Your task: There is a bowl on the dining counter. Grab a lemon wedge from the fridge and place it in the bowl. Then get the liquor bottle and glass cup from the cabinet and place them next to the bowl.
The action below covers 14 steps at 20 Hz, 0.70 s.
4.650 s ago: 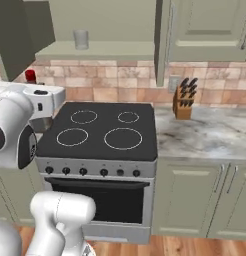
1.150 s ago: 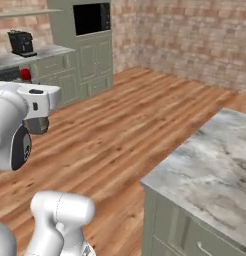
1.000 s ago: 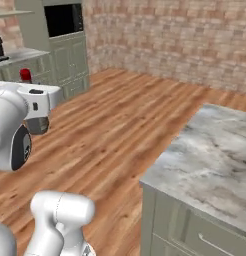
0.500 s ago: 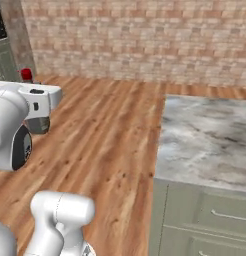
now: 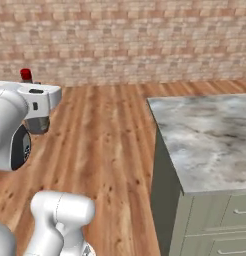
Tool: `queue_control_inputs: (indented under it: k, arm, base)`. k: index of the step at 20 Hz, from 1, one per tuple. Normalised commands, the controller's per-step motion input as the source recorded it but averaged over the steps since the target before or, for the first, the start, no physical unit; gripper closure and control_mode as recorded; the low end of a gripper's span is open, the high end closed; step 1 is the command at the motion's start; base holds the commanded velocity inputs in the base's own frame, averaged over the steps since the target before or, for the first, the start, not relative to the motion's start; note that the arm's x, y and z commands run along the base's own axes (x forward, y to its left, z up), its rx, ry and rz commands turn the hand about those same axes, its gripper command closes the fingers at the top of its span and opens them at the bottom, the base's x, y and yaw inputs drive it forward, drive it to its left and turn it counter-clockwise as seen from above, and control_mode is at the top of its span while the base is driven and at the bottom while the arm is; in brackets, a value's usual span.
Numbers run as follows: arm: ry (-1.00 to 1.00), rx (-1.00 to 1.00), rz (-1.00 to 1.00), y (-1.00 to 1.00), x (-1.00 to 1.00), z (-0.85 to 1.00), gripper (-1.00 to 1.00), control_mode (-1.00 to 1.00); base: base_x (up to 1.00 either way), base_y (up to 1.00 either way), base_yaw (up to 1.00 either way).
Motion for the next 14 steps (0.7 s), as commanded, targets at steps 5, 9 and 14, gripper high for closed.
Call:
queue_control_inputs:
  k: [5, 9, 14]
  arm:
    - [0.0, 0.0, 0.0, 0.0, 0.0, 0.0, 1.0, 1.0]
    - [0.0, 0.0, 0.0, 0.0, 0.0, 0.0, 1.0, 1.0]
    - [0.0, 0.0, 0.0, 0.0, 0.0, 0.0, 1.0, 1.0]
  base:
    - [0.78, 0.85, -0.55]
    - [0.77, 0.86, -0.55]
    - [0.7, 0.88, -0.55]
